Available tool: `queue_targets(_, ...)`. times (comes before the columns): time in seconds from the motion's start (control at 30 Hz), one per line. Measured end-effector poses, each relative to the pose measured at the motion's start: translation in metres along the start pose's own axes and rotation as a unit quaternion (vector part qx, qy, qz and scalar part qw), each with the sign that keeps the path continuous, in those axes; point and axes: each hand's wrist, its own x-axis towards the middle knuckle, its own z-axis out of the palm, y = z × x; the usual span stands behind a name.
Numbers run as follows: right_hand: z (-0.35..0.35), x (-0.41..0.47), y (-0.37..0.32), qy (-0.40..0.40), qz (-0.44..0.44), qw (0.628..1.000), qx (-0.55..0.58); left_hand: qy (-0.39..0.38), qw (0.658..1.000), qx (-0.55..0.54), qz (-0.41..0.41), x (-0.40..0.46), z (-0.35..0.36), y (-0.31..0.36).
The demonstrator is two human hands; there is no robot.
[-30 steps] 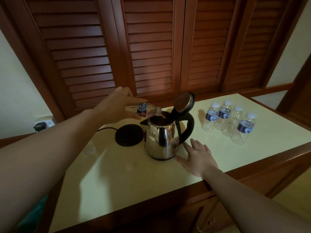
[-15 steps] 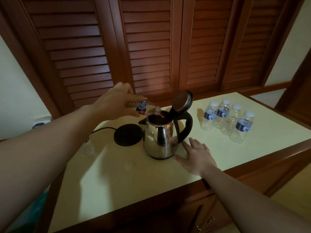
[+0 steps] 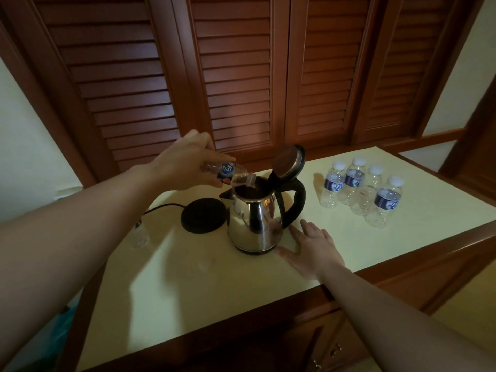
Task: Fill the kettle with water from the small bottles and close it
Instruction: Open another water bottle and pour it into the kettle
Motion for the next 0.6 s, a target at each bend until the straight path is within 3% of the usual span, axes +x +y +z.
queue_targets(0.6,-0.004,0.000,-0.001,-0.012,0.005,1.000,0.005,0.014,0.990,0.111,0.086,0.015,-0.022,0.017)
